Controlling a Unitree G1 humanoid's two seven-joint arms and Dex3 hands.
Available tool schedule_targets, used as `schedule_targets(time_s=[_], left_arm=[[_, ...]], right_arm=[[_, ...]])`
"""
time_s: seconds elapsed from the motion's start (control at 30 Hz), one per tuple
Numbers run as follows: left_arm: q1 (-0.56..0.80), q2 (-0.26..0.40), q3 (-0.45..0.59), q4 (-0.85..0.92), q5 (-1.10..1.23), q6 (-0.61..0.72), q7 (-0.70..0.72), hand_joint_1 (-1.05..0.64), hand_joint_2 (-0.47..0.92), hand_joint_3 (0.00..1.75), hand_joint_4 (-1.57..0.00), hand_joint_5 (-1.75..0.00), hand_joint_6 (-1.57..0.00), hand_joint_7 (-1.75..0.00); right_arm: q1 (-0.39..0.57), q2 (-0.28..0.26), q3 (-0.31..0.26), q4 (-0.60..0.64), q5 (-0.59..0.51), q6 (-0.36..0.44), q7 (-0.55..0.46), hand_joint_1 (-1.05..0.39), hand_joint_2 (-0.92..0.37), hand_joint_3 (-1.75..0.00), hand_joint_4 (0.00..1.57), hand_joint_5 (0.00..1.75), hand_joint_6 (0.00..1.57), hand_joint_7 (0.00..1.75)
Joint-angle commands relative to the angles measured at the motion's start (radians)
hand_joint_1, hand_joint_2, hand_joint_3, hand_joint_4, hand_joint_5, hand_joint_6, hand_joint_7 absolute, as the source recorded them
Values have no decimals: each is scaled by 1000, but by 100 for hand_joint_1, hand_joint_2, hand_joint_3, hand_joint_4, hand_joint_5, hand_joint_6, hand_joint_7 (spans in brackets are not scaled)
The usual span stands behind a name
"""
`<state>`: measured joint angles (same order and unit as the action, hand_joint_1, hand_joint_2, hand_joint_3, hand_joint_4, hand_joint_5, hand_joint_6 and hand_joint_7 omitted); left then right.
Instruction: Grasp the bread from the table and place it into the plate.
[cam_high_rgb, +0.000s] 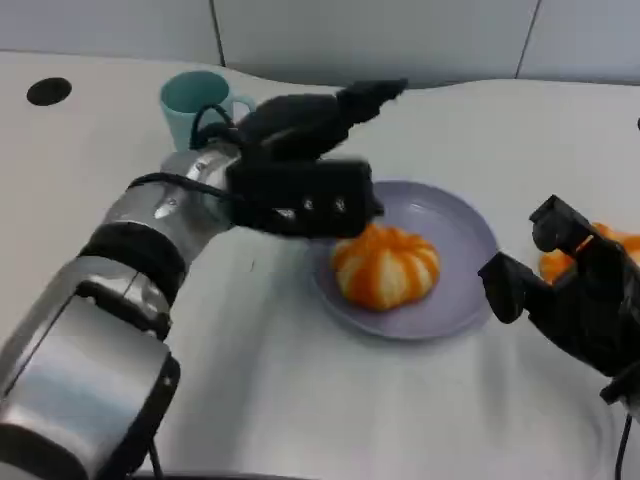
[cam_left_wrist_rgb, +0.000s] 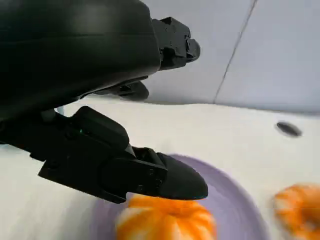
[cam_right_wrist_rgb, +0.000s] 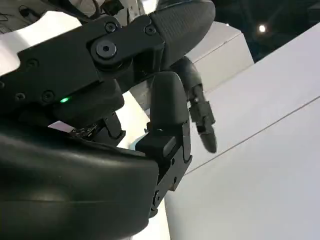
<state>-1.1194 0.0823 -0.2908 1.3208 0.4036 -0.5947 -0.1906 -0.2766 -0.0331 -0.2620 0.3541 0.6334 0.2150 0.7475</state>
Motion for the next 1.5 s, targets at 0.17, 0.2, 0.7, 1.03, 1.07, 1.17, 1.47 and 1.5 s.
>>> schedule_targets(time_s=[0.17,0.2,0.7,1.03,1.07,1.17,1.47,1.5], left_arm=[[132,7,591,-12,-705,502,-765,-83,92,66,-1,-72,-20,-1],[134,9,595,-17,-710,513,-774,-83,92,67,0,-73,-20,-1],[434,138,701,-101,-828,871,-999,-81,92,46,-18,-128,-31,-71],[410,156,665,-72,-796,839,-1062,-81,92,39,-20,-123,-32,-77],[408,155,663,-70,-794,838,-1062,-81,92,39,-20,-123,-32,-77],[406,154,657,-66,-789,837,-1069,-81,92,39,-20,-123,-31,-77],[422,148,639,-61,-776,809,-1098,-81,92,39,-17,-124,-33,-77],[422,146,639,-59,-775,807,-1096,-81,92,39,-17,-124,-33,-77]], right_arm=[[-5,-5,-1,-10,-8,-2,-21,-35,-88,0,85,175,60,175],[-5,-5,-1,-10,-8,-2,-21,-35,-88,0,85,175,60,175],[-10,-21,14,18,-48,-10,-40,-37,-89,0,84,175,60,175],[-29,-27,14,60,-58,-13,-47,-37,-87,0,84,175,61,175],[-30,-29,13,64,-55,-12,-43,-37,-87,0,84,175,61,175],[-31,-32,9,71,-48,-10,-31,-36,-88,0,84,175,61,175],[-1,-21,8,60,-49,-17,-34,-37,-87,0,86,175,62,175],[0,-21,10,60,-55,-21,-40,-38,-87,0,86,175,62,175]])
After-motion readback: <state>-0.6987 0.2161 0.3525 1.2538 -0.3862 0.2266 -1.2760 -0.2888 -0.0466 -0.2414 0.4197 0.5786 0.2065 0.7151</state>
